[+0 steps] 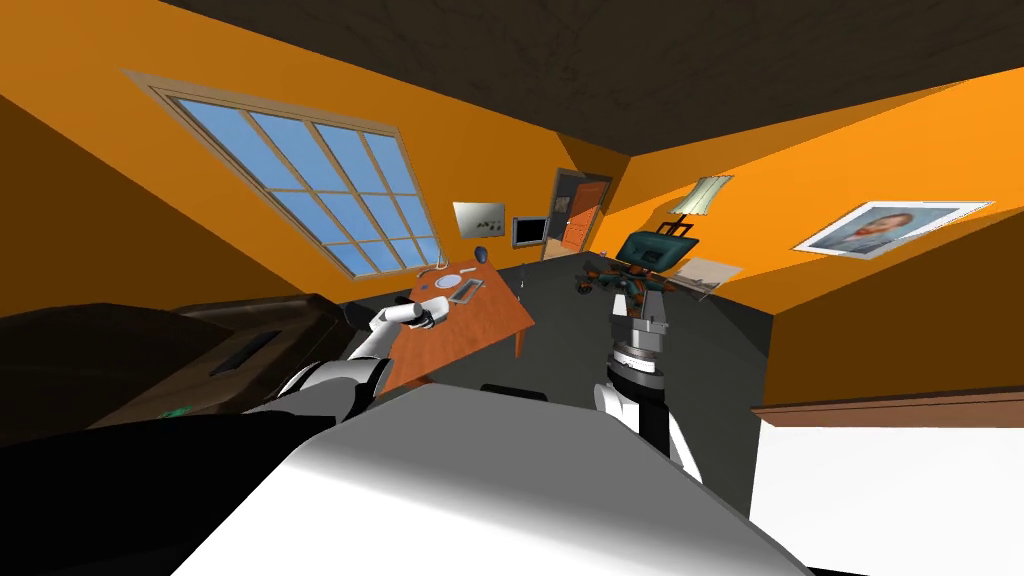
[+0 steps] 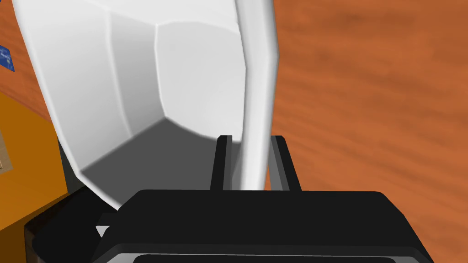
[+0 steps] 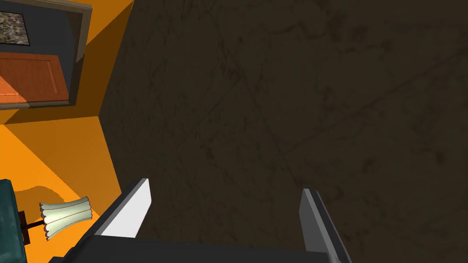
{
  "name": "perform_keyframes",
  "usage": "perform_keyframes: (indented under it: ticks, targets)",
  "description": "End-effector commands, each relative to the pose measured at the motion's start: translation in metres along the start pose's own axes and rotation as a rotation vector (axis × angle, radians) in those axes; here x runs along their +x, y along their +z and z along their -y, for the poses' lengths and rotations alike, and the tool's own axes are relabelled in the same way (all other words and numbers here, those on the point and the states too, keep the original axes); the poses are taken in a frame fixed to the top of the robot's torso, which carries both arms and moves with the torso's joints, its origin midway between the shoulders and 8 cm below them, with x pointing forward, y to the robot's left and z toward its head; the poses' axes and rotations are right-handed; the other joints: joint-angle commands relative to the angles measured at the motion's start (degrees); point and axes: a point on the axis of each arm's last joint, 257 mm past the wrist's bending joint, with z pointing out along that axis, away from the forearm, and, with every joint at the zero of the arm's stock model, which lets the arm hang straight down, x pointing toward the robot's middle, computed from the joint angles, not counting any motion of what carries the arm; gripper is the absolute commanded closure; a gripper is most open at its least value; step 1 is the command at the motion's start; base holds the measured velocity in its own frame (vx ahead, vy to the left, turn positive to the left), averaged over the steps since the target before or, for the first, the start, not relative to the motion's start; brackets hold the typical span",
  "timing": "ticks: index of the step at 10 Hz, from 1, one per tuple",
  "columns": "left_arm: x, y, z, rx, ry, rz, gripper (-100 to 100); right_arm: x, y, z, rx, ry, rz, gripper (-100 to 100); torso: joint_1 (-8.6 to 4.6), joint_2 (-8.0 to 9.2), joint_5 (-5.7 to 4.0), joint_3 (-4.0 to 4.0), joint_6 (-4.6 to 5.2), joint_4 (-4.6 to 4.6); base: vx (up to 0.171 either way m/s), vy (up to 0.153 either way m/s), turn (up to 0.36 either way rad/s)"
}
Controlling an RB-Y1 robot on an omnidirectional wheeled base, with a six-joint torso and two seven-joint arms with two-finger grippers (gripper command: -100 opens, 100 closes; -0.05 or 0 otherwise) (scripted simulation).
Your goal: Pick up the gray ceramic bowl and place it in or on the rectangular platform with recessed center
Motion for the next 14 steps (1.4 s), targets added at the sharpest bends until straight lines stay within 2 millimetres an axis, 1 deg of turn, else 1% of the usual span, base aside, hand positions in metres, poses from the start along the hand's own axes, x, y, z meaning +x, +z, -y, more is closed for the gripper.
perform_keyframes:
  ticks: [1,2,3,4,5,6,7,8,9,11,12,13,14]
  targets:
    - [-0.014,-0.005,0.015,0.003,-0.035,0.012,100,0.0,0.0,0.0,0.0,0.0,0.0,0,0.0,0.0,0.0,0.0,0.0,0.0,-0.008,0.042,-0.192]
    - [-0.018,-0.003,0.011,-0.008,-0.042,0.021,100,0.0,0.0,0.0,0.0,0.0,0.0,0,-0.1,-0.01,-0.09,0.02,0.06,0.06,0.002,0.043,-0.114]
    - [-0.018,-0.003,0.011,-0.008,-0.042,0.021,100,0.0,0.0,0.0,0.0,0.0,0.0,0,-0.14,0.0,-0.08,0.02,-0.02,0.03,0.003,0.017,0.021]
    - [-0.027,-0.008,0.023,-0.001,-0.07,0.028,100,0.0,0.0,0.0,0.0,0.0,0.0,0,-0.23,0.03,-0.11,0.04,-0.06,0.04,-0.004,0.022,-0.22]
    - [-0.029,-0.007,0.021,-0.006,-0.073,0.031,100,0.0,0.0,0.0,0.0,0.0,0.0,0,-0.31,0.02,-0.2,0.07,0.13,0.12,-0.003,0.035,-0.153]
    - [-0.038,-0.011,0.032,-0.001,-0.103,0.041,100,0.0,0.0,0.0,0.0,0.0,0.0,0,-0.35,0.04,-0.22,0.09,0.06,0.12,-0.007,0.041,-0.2]
    - [-0.046,-0.016,0.043,0.008,-0.129,0.048,100,0.0,0.0,0.0,0.0,0.0,0.0,0,-0.36,0.07,-0.28,0.13,0.1,0.17,-0.007,0.069,-0.405]
    - [-0.048,-0.015,0.041,0.002,-0.133,0.053,100,0.0,0.0,0.0,0.0,0.0,0.0,0,-0.38,0.05,-0.35,0.15,0.25,0.24,0.006,0.06,-0.156]
    - [-0.057,-0.019,0.05,0.008,-0.16,0.063,100,0.0,0.0,0.0,0.0,0.0,0.0,0,-0.42,0.09,-0.34,0.15,0.05,0.21,0.008,0.037,-0.202]
    - [-0.058,-0.019,0.05,0.007,-0.161,0.063,100,0.0,0.0,0.0,0.0,0.0,0.0,0,-0.38,-0.05,-0.26,0.07,0.23,0.18,-0.001,0.013,-0.045]
    - [-0.067,-0.024,0.058,0.013,-0.187,0.074,100,0.0,0.0,0.0,0.0,0.0,0.0,0,-0.4,-0.09,-0.27,0.04,0.21,0.17,0.005,0.013,-0.18]
    - [-0.067,-0.024,0.058,0.013,-0.187,0.074,100,0.0,0.0,0.0,0.0,0.0,0.0,0,-0.43,-0.15,-0.33,0.03,0.35,0.21,0.005,0.027,-0.144]
    - [-0.076,-0.028,0.066,0.019,-0.21,0.086,100,0.0,0.0,0.0,0.0,0.0,0.0,0,-0.34,-0.29,-0.24,-0.06,0.48,0.18,0.007,0.031,-0.26]
